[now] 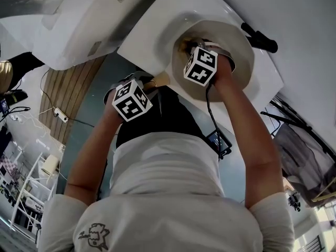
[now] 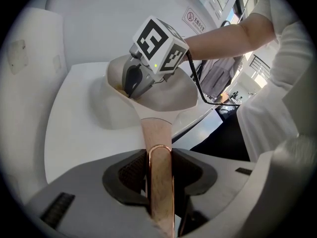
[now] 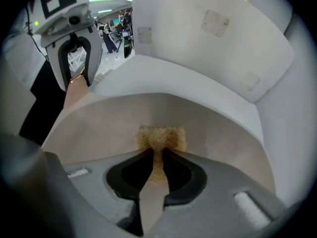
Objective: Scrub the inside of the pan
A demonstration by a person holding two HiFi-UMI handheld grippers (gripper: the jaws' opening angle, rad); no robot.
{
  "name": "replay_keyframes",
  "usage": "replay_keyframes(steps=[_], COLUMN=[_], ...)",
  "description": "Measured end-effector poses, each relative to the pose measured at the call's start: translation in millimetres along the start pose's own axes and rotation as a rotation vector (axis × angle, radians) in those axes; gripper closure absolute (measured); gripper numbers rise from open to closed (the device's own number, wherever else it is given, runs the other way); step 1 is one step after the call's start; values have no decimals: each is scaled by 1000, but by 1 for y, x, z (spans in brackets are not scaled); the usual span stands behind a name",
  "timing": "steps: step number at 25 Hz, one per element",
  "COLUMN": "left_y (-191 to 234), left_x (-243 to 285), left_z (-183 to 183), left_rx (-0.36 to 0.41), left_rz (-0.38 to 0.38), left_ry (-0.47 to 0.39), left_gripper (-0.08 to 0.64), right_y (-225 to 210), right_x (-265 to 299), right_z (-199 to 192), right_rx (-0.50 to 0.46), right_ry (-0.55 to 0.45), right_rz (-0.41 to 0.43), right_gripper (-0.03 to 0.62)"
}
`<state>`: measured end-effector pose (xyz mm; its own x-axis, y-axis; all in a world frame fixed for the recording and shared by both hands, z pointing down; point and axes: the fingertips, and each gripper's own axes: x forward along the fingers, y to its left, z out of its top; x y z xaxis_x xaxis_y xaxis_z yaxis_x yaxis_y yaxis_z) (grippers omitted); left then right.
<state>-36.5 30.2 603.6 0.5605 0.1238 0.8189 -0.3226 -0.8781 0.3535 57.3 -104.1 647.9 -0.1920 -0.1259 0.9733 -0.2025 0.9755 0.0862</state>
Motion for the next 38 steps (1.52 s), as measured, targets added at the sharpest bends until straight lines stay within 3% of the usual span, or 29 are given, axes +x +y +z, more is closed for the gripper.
replay_keyframes(steps=[10,19,25,29,33,38], left_y=[-2,-4,-9,-10,-11,-9], left_x=[2,4,5,7,7,7], left_z=[0,-2,0,1,2,3], left_rx=[-4,-13,-3,3,8,21], left_rz=[16,26,49,66,85,144], left_ry=[3,8,21,36,50,65], left_gripper=[404,405,403,403,403,402], right_y=[61,100,108,106,92,70], right_x=[-6,-13,-26,-26,-39,-68], right_z=[-5,-43,-87,-111,-115,-101], right_rx=[118,183,248,251,276,297], right_ry=[-75,45,221,299,270,140], right_rz=[274,456,461,415,314,189], right_gripper=[528,528,528,528,529,529])
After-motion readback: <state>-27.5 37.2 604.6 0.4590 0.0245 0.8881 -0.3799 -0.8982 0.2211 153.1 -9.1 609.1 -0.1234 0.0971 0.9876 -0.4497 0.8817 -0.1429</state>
